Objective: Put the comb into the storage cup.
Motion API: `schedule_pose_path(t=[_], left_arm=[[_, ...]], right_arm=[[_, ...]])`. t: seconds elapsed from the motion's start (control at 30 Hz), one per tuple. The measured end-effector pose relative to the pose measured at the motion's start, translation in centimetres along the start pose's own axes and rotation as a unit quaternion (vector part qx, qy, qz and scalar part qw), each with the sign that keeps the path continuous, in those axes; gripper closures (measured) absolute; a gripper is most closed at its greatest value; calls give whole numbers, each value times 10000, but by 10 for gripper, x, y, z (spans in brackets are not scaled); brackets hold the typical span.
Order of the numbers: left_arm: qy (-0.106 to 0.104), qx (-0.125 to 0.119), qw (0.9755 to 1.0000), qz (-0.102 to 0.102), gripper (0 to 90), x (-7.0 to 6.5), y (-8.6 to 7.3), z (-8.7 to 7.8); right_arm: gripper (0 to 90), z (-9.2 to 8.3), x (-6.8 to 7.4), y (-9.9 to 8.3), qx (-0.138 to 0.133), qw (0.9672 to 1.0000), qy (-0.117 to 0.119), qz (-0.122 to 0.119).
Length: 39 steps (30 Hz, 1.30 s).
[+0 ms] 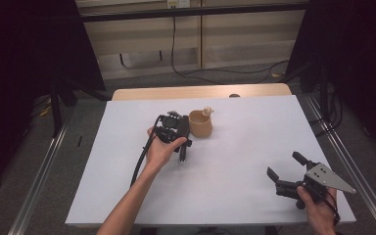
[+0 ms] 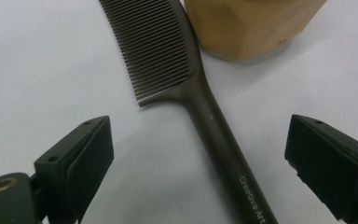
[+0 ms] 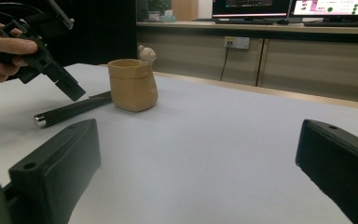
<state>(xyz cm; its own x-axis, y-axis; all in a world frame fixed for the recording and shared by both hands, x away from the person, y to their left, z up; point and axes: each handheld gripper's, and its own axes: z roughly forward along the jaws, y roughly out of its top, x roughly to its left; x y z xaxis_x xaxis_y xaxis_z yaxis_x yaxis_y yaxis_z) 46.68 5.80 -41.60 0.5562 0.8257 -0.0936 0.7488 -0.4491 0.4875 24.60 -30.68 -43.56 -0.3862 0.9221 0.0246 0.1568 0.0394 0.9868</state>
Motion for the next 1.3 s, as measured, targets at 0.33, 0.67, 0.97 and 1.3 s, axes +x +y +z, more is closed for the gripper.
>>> schedule_pose_path(t=[0.33,0.67,0.97,1.3], left_arm=[[51,340,9993,-173,142,-4,4,8],[-14,593,9964,-609,315,-3,11,16],[127,595,9949,-803,442,-4,14,18],[283,728,9936,-817,565,-11,20,23]], right_arm=[[0,0,0,0,3,10000,-15,-10],[0,0,0,0,-17,10000,-14,19],[0,0,0,0,-17,10000,-18,9],[0,-1,0,0,-14,10000,-14,25]])
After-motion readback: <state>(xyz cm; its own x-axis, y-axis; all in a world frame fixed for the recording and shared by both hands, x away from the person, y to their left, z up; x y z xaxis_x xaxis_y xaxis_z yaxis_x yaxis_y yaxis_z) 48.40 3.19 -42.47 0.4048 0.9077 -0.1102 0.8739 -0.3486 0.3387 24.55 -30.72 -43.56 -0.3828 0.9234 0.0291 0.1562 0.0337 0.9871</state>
